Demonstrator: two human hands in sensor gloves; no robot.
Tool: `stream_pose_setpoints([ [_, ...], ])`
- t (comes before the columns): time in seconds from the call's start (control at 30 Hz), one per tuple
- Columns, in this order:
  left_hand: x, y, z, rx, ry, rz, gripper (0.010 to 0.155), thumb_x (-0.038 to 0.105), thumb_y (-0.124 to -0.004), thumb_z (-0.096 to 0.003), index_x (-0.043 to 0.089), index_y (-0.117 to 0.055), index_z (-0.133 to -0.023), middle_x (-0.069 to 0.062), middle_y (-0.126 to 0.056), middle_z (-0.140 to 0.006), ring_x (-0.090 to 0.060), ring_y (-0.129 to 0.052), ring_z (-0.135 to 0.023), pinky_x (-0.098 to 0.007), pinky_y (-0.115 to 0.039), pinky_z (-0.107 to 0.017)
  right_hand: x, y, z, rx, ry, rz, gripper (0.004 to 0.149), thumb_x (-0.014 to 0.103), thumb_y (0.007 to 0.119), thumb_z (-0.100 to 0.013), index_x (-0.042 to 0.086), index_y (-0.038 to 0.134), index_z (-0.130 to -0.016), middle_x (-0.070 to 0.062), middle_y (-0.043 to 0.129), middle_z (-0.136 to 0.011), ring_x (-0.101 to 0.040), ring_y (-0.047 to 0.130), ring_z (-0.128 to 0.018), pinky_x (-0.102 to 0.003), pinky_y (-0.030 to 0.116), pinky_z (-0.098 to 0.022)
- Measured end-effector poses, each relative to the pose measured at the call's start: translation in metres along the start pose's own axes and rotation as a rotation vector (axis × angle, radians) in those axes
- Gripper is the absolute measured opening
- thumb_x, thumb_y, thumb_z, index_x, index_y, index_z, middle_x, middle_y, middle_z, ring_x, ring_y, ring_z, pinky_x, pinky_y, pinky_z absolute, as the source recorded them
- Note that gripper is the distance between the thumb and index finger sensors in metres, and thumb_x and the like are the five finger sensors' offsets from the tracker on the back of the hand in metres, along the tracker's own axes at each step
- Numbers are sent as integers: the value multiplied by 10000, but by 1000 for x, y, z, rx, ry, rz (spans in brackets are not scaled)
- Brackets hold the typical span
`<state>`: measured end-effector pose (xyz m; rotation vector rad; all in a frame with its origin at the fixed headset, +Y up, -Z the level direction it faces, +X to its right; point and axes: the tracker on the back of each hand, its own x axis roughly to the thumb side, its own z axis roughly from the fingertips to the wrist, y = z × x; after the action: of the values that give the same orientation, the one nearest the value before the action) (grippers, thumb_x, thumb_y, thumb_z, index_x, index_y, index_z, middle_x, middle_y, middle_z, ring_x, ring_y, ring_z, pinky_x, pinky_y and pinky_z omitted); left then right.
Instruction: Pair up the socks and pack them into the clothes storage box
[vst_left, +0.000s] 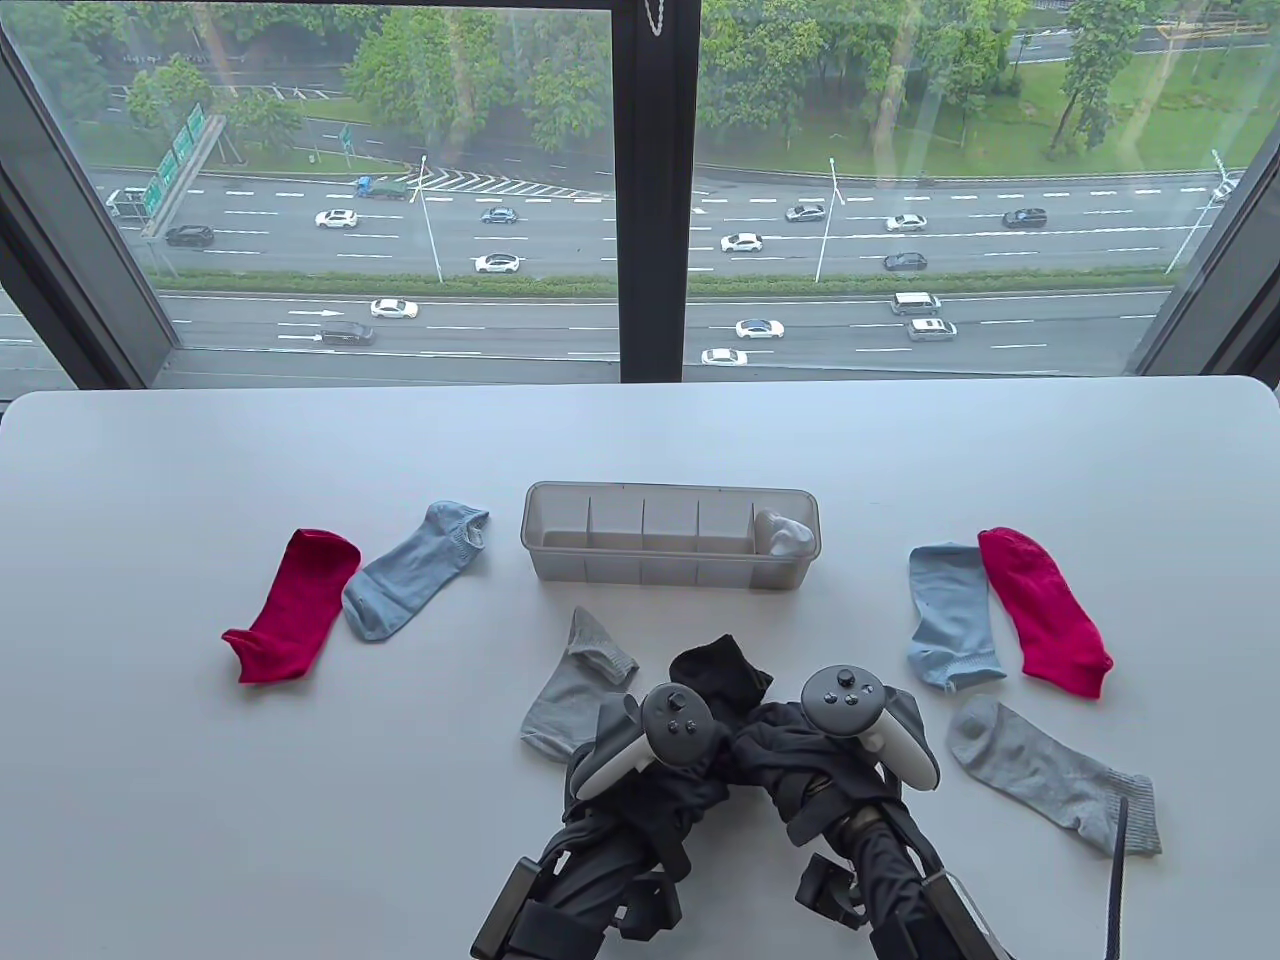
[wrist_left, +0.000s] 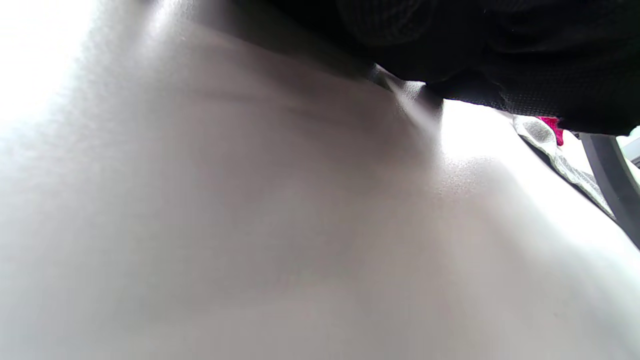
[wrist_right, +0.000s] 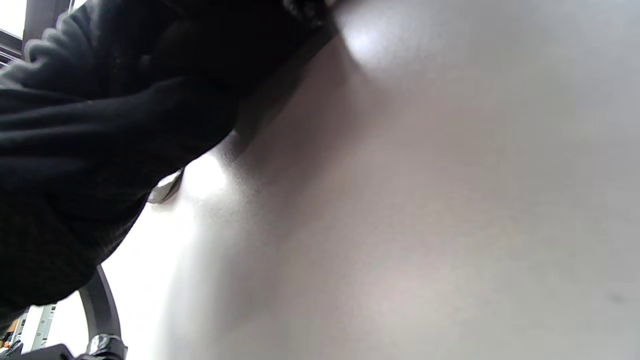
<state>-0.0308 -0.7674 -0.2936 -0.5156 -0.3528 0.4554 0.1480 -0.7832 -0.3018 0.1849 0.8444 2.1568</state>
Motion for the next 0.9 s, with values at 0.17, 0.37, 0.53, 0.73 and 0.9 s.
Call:
stream_pose_setpoints([
  [0.17,-2,-2,-3,-49,4,7,443,284,-600,-532,73,-547,-919,-137,-366,-1124,-409,-276,-1076,-682,-143,-750,1,-1,2,-34,-24,70,498,452,533,-591,222,510,-1032,-140,233,-1141,-352,26,-1031,-547,61,-746],
  [0.37,-6,-2,-3,-100,4,44,466,334,-567,-520,75,-474,-896,-137,-284,-1112,-392,-205,-1063,-677,-101,-732,-1,0,3,0,-47,68,544,458,657,-537,342,477,-1037,-154,182,-1146,-360,-10,-1018,-543,34,-737],
  [0.53,-5,-1,-1,-45,36,11,594,348,-654,-525,176,-313,-980,-143,-228,-1119,-429,-189,-1069,-674,-89,-736,0,1,2,-13,-45,85,433,462,604,-543,300,643,-943,-108,210,-1158,-343,33,-1042,-549,55,-751],
  [0.73,2,2,1,-5,-9,-41,461,294,-654,-524,32,-581,-897,-147,-309,-1125,-438,-269,-1073,-677,-111,-745,0,3,2,-1,-46,41,455,463,553,-568,232,638,-950,-126,217,-1153,-344,12,-1033,-545,33,-739],
  [0.9,-1,1,2,-48,-3,-44,466,328,-682,-502,35,-575,-848,-151,-290,-1116,-449,-262,-1065,-680,-106,-737,-1,1,3,-1,-72,-8,431,434,611,-588,343,557,-1006,-126,219,-1162,-353,24,-1039,-545,39,-740],
])
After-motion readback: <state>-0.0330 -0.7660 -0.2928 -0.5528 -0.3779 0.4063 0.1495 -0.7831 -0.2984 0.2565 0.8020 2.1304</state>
